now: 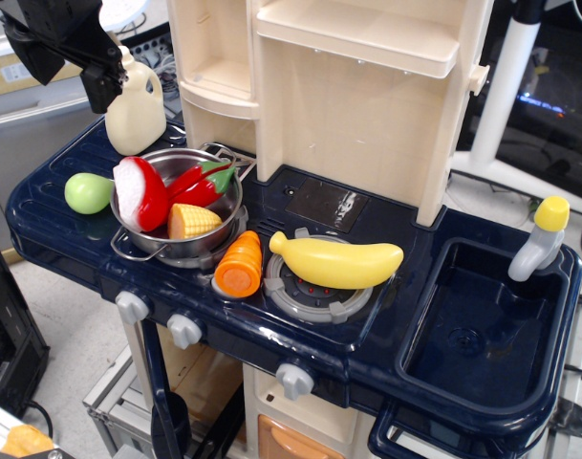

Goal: Put detergent in sink

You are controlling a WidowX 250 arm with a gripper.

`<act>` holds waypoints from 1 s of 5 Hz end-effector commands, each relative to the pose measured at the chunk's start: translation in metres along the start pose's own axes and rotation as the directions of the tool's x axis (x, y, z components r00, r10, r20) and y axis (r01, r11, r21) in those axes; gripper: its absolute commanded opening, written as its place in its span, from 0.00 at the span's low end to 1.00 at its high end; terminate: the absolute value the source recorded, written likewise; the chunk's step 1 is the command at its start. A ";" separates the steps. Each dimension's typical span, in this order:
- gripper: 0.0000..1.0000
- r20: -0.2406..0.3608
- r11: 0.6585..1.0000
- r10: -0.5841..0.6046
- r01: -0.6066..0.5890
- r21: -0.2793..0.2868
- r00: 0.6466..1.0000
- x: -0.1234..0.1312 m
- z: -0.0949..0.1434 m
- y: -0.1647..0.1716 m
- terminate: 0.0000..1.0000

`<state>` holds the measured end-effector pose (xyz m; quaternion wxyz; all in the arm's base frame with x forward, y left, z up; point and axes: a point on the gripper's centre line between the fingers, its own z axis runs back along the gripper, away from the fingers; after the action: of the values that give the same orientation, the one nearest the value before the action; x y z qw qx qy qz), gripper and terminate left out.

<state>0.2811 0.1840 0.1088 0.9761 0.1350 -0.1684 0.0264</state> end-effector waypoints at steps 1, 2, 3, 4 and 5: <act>1.00 0.103 1.000 -0.006 0.005 0.011 0.995 0.022 -0.005 0.017 0.00; 1.00 0.123 1.000 -0.002 0.002 -0.002 0.992 0.029 -0.015 0.017 0.00; 1.00 0.154 1.000 0.001 0.004 -0.029 0.988 0.039 -0.026 0.018 0.00; 1.00 0.179 0.999 0.000 0.008 -0.042 0.984 0.048 -0.036 0.014 0.00; 0.00 0.178 0.997 0.021 -0.009 -0.072 0.984 0.054 -0.049 0.012 0.00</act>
<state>0.3385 0.2034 0.0649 0.9697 0.0852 -0.2278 0.0216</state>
